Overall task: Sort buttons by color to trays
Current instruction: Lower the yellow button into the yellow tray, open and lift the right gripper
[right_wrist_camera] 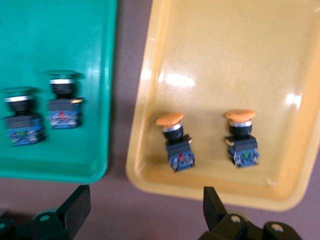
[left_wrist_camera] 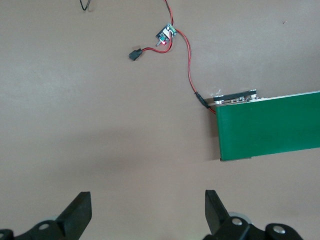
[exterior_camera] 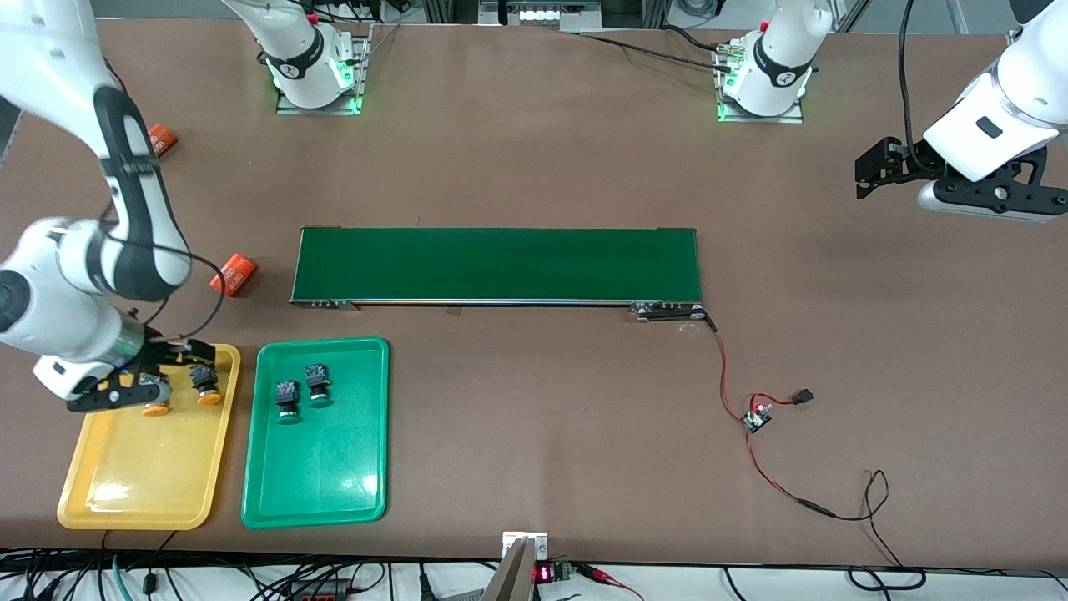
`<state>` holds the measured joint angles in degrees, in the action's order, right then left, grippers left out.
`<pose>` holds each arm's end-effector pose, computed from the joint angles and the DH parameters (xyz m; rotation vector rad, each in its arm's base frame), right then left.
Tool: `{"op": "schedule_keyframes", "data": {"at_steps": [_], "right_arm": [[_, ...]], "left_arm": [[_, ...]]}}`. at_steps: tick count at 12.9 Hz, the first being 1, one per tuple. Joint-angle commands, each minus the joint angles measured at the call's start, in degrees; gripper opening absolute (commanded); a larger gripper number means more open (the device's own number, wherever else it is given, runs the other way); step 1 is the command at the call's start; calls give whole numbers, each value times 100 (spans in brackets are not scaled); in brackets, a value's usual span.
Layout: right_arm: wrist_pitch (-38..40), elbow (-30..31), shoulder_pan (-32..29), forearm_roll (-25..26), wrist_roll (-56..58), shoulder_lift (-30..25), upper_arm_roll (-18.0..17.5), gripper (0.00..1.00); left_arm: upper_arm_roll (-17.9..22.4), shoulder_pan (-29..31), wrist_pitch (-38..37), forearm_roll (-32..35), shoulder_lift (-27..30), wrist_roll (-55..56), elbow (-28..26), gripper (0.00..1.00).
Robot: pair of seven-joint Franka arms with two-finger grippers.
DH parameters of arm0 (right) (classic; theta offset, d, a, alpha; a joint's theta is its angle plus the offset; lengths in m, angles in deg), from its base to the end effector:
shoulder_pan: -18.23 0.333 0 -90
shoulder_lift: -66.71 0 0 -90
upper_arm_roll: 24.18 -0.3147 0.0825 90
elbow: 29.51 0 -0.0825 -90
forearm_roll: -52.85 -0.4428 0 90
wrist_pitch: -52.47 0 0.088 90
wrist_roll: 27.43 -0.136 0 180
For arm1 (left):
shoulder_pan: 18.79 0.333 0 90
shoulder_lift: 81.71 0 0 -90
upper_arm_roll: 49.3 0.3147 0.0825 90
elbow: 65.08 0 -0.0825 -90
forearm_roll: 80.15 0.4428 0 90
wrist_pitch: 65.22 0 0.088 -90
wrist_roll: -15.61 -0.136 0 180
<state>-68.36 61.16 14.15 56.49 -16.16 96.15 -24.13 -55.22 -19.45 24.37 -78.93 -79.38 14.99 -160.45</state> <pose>0.7385 -0.0578 0.2810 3.0757 0.2419 0.0078 0.5922 -0.0663 0.5686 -3.1055 0.1958 0.0919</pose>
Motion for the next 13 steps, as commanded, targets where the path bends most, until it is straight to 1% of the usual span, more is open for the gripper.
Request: {"op": "schedule_keyframes", "data": {"at_steps": [1, 3, 5, 6, 7, 9, 11, 13], "right_arm": [[1075, 153, 249, -73, -370, -1042, 12, 100], [1814, 144, 398, -65, -459, -1736, 30, 100], [2552, 127, 704, -65, -468, -2264, 309, 100], [2860, 31, 950, -56, -503, -2432, 581, 100], [3133, 4, 1040, -82, -503, -2599, 714, 100], [3529, -23, 1032, -47, -512, -2785, 698, 100], [3934, -233, 1032, -82, -521, -2794, 671, 100], [4216, -243, 1041, -230, -591, -2803, 645, 100]], "left_arm": [[-5, -13, -170, -44, -111, 36, 229, 100], [-5, -13, -170, -44, -111, 36, 229, 100], [-5, -13, -170, -44, -111, 36, 229, 100], [-5, -13, -170, -44, -111, 36, 229, 100], [-5, -13, -170, -44, -111, 36, 229, 100], [-5, -13, -170, -44, -111, 36, 229, 100], [-5, -13, -170, -44, -111, 36, 229, 100], [-5, -13, -170, -44, -111, 36, 229, 100]]}}
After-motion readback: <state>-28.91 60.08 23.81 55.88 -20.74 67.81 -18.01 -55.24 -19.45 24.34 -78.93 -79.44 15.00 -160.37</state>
